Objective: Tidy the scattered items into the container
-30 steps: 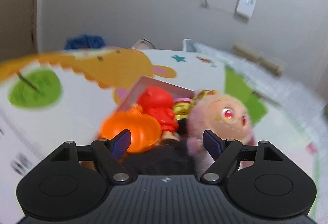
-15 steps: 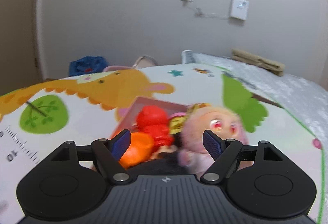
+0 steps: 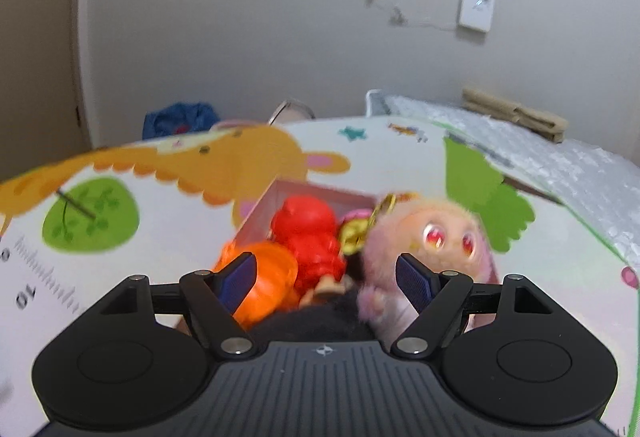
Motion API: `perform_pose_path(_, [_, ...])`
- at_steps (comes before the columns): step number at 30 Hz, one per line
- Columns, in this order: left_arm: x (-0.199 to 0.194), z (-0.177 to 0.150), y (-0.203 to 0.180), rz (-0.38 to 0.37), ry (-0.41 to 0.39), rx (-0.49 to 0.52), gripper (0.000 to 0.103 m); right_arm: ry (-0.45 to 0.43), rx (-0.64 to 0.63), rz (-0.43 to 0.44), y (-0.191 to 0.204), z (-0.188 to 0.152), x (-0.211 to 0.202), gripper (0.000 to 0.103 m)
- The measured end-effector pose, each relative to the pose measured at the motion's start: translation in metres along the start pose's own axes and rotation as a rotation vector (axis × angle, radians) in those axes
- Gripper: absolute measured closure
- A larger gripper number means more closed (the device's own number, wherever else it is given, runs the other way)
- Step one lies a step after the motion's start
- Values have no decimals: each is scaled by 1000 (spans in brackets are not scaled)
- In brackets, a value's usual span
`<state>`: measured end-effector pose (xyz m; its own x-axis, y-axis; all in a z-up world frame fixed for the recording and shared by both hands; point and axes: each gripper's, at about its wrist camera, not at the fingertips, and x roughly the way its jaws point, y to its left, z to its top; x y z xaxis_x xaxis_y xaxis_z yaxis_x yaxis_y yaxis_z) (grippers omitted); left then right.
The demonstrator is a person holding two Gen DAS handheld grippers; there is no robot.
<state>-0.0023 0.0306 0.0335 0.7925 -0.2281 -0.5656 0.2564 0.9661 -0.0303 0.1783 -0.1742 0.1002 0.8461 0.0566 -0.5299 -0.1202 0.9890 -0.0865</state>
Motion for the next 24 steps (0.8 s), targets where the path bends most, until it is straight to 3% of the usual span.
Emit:
perform_pose_path(6, [1, -2, -2, 5, 7, 16, 0, 13, 3, -24, 12, 8, 24, 25])
perform_pose_path(11, [4, -4, 4, 12, 22, 2, 0, 44, -85, -5, 24, -5, 32, 29])
perform_pose_path(16, [11, -3, 10, -4, 30, -15, 0, -5, 62, 64, -8, -3, 4, 32])
perform_pose_path(19, [17, -2, 12, -14, 40, -19, 0, -50, 77, 42, -18, -3, -14, 32])
perform_pose_path(22, [23, -2, 14, -21, 54, -20, 0, -89, 53, 3, -21, -10, -33, 28])
perform_pose_path(24, [28, -3, 14, -18, 60, -17, 0, -98, 88, -11, -26, -23, -49, 18])
